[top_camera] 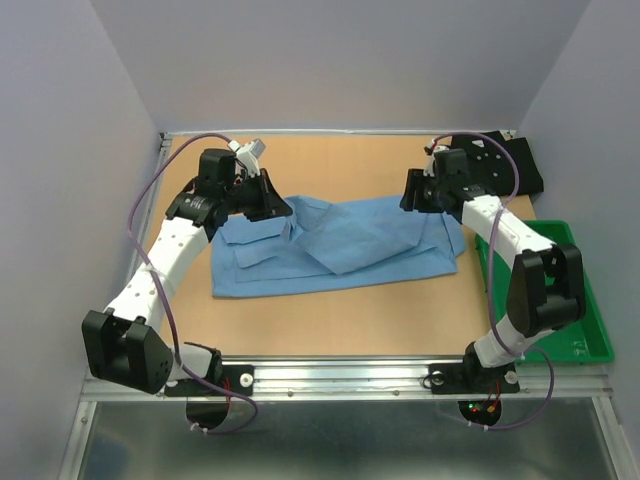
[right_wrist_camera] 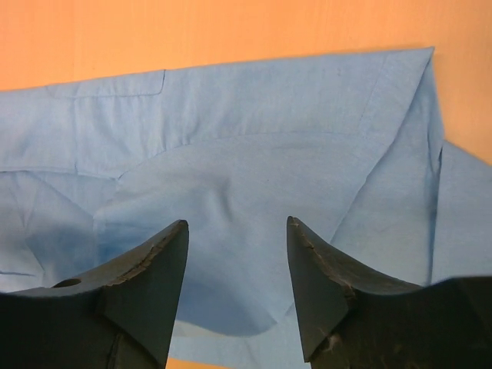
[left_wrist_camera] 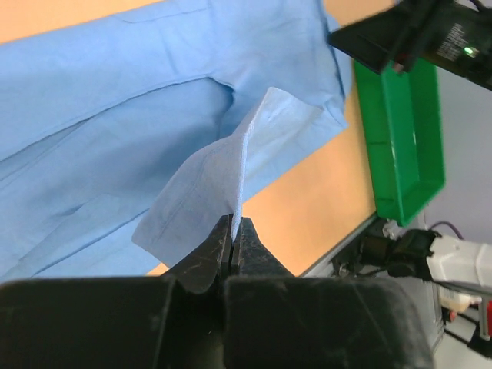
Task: Fold and stack the long sleeve shirts
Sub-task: Fold the shirt
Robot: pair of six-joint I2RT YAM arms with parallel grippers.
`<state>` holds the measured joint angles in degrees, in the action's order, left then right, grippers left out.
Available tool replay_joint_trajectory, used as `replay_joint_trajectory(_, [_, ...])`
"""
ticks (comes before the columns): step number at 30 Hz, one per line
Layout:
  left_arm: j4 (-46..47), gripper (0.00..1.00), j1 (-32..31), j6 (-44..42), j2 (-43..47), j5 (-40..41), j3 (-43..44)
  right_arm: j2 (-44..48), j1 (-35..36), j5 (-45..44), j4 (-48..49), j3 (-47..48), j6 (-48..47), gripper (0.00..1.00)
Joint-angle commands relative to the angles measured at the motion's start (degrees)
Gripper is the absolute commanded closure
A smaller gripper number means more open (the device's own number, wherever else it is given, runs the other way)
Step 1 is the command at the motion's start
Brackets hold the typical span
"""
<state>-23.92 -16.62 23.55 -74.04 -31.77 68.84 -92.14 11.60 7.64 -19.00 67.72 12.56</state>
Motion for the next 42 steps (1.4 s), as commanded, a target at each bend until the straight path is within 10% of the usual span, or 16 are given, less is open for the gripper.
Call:
replay_joint_trajectory(1, [0.37,1.00,2.20,1.67,-0.31,3.82,-1.07,3.54,-0.35,-2.54,0.72,1.45,0.54,0.40])
replay_joint_trajectory(29, [-8.95,1.00,10.12,-4.48,-11.39,16.65,1.56,8.64,-0.43,6.42,3.80,-6.81,-0.17,0.38])
replay_joint_trajectory(37, [-10.18,0.80,10.29,-5.97,-14.64,21.13,1.56,9.34,-0.43,7.30,4.77,-8.48,0.01,0.36])
replay_joint_trajectory(42, [-5.80,0.36,10.91,-6.15,-15.96,23.77,0.60,9.78,-0.26,8.09,5.29,-9.36,0.36,0.36])
